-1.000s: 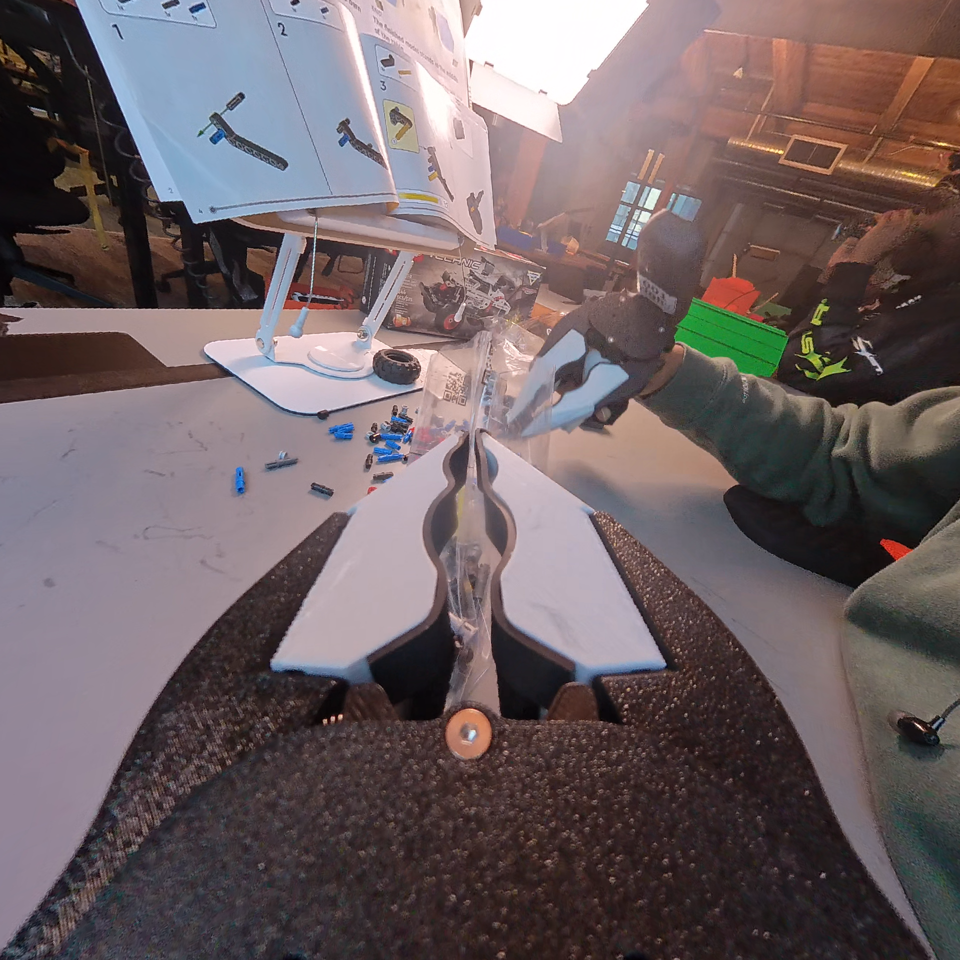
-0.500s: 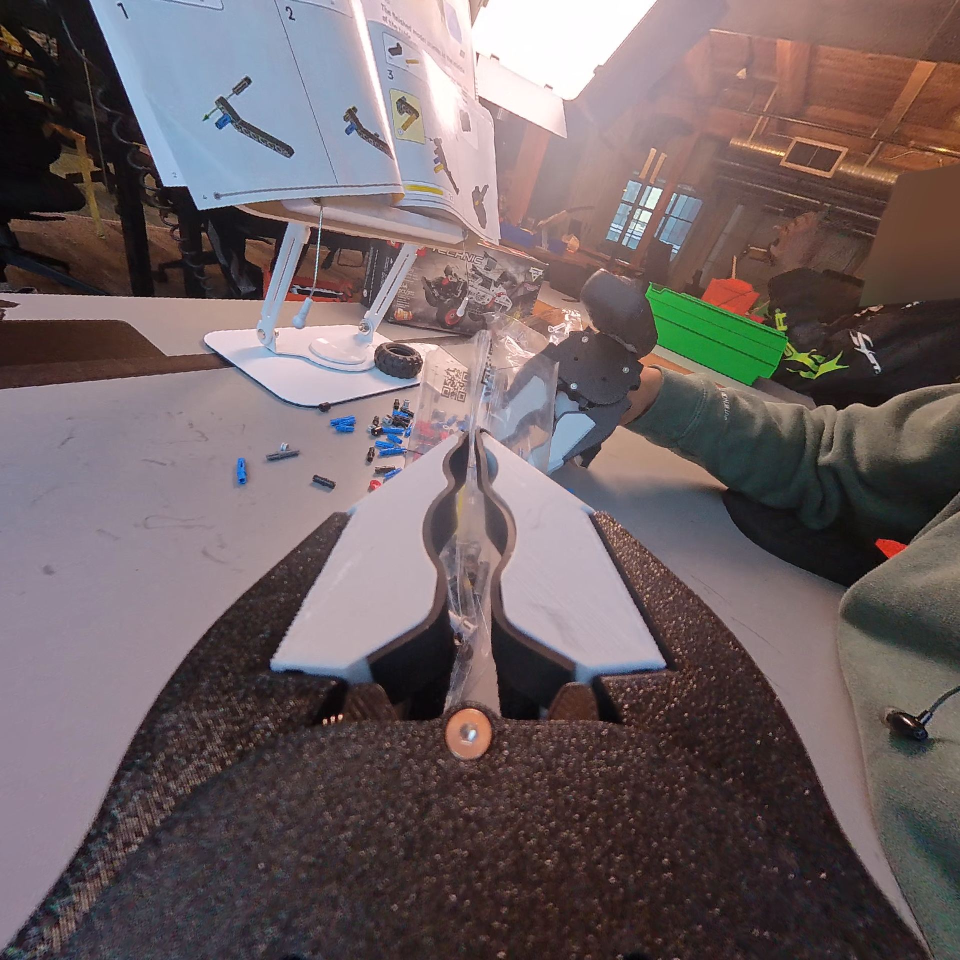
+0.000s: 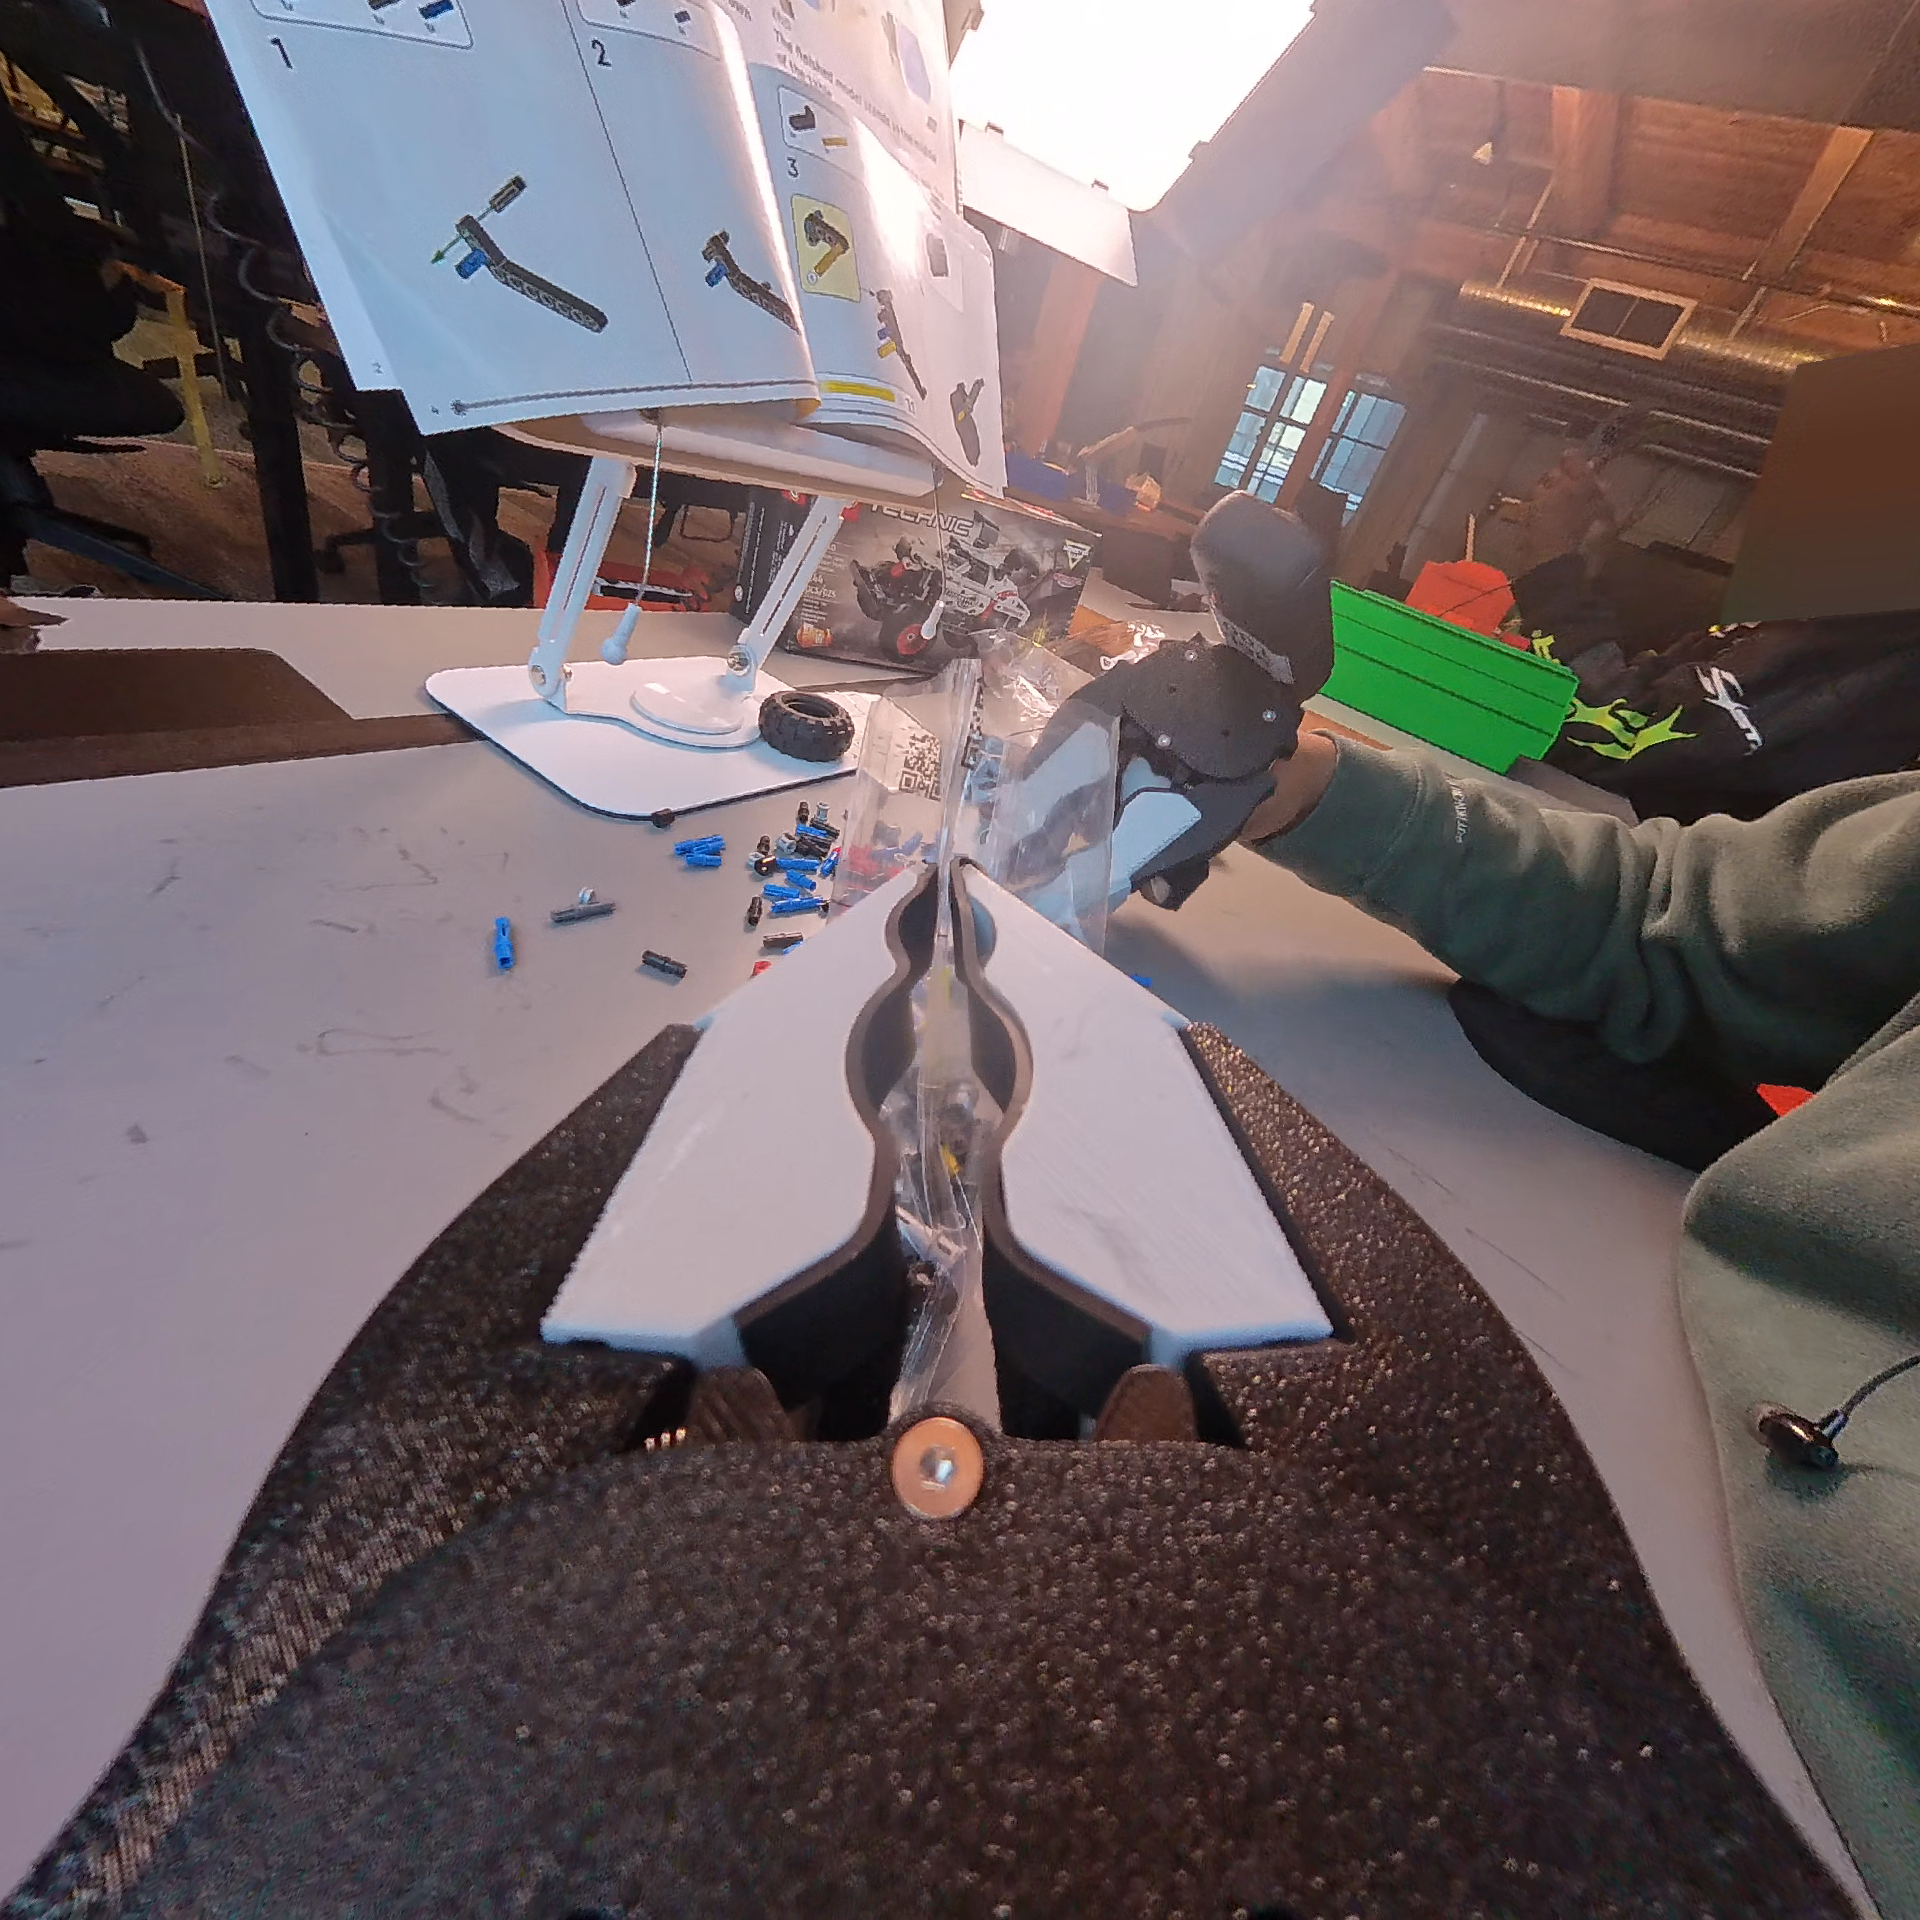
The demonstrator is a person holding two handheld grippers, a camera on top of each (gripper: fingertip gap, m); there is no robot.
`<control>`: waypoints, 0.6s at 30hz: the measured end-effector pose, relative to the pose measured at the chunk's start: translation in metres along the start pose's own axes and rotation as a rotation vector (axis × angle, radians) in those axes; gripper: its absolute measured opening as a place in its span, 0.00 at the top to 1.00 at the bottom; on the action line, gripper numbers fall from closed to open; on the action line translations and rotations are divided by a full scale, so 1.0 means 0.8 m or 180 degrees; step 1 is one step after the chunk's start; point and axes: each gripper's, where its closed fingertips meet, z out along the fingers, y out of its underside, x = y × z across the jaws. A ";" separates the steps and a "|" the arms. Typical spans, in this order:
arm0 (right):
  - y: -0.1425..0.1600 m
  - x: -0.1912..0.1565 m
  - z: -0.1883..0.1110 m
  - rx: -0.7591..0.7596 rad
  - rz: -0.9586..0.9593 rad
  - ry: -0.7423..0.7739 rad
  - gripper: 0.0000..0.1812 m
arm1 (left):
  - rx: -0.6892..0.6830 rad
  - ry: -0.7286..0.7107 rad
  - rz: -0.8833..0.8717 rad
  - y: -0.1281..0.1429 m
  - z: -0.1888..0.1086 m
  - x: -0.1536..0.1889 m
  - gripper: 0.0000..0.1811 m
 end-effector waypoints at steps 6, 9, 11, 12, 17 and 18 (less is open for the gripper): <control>0.007 -0.005 0.023 -0.0178 -0.0126 -0.0054 1.00 | 0.0013 0.0004 -0.0007 -0.001 -0.003 -0.002 0.99; 0.012 -0.014 0.019 -0.0221 -0.0088 -0.0233 0.98 | 0.0033 0.0003 -0.0015 -0.003 -0.005 -0.003 0.99; 0.014 -0.018 0.013 -0.0239 -0.0104 -0.0312 0.92 | 0.0041 0.0009 -0.0026 -0.003 -0.006 -0.004 0.99; 0.012 -0.013 0.011 -0.0197 -0.0090 -0.0266 0.93 | 0.0041 0.0011 -0.0030 -0.003 -0.006 -0.004 0.99; 0.007 0.021 0.008 -0.0160 0.0068 -0.0083 0.94 | 0.0020 0.0024 -0.0046 -0.001 -0.005 -0.005 0.99; 0.010 0.025 0.011 -0.0220 0.0040 -0.0058 0.94 | 0.0022 0.0022 -0.0045 -0.001 -0.005 -0.005 0.99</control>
